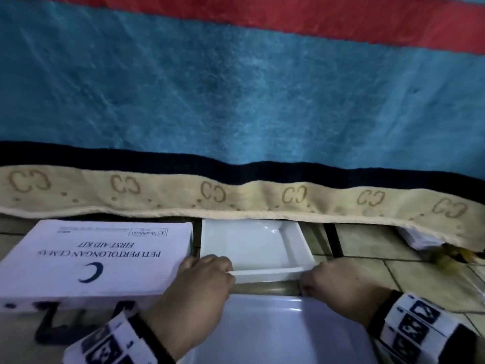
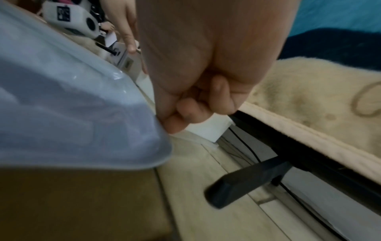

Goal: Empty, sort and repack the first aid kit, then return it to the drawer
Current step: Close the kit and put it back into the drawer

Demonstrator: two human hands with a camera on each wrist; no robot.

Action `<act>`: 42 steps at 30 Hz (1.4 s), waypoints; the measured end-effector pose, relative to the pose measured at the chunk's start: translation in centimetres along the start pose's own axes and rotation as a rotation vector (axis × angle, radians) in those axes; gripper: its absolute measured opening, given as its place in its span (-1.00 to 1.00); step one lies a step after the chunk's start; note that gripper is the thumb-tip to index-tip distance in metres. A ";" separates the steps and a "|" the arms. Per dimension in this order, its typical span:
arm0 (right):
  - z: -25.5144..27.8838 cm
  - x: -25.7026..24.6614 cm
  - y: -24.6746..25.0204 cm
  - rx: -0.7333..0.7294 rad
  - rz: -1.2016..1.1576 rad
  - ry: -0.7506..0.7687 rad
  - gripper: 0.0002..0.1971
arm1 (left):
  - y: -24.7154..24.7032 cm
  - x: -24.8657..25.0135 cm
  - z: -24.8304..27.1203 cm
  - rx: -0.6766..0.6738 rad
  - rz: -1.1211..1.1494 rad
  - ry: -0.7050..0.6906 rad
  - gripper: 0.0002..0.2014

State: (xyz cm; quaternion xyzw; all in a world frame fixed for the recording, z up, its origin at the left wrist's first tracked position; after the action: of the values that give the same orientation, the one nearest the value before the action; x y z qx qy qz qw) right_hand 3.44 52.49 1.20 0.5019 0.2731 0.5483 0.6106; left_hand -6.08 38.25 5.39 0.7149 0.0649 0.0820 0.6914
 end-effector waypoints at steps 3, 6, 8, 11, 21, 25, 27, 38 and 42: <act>0.0 -0.1 0.2 0.007 -0.053 0.062 -0.78 | 1.3 -1.0 0.1 0.065 0.188 0.092 -0.86; 0.7 0.6 1.7 0.096 -0.126 0.096 -0.87 | 2.8 -1.3 -0.3 0.085 0.303 0.160 -0.67; 1.7 0.8 2.6 0.158 -0.125 0.116 -0.73 | 3.6 -1.1 -0.2 0.116 0.299 0.155 -0.52; 2.8 1.1 2.7 0.211 -0.115 0.138 -0.45 | 3.9 -1.3 -0.2 0.122 0.343 0.172 -0.70; 5.7 2.8 3.3 0.417 -0.403 0.148 -0.58 | 5.4 -1.3 0.1 0.189 0.500 0.187 -0.76; 7.8 5.2 5.1 0.482 -0.786 0.190 -0.73 | 5.4 -2.0 0.3 0.169 0.512 0.201 -0.76; 9.0 5.7 5.7 0.406 -0.931 0.244 -0.78 | 4.8 -2.1 0.4 0.153 0.513 0.190 -0.74; 7.1 10.1 5.1 0.185 -1.938 0.224 -0.42 | 0.6 -1.4 0.7 -0.041 0.509 0.168 -0.68; 2.7 8.8 2.8 0.110 -2.115 0.028 -0.30 | 2.8 -4.9 1.5 0.212 0.494 0.443 -0.77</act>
State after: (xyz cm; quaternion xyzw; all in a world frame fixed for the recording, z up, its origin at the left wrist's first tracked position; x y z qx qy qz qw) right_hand 6.95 59.59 6.60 0.0293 0.6024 -0.2697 0.7507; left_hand -10.62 35.65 8.05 0.7418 0.0466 0.3929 0.5415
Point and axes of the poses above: each hand's wrist, its own z-axis away from the middle knuckle, its own y-axis out of the back of the hand, x = y × z, the point moved 10 cm from there along -z, towards the middle knuckle, and after that the axes turned 3 degrees about -z, right-handed, at the moved point
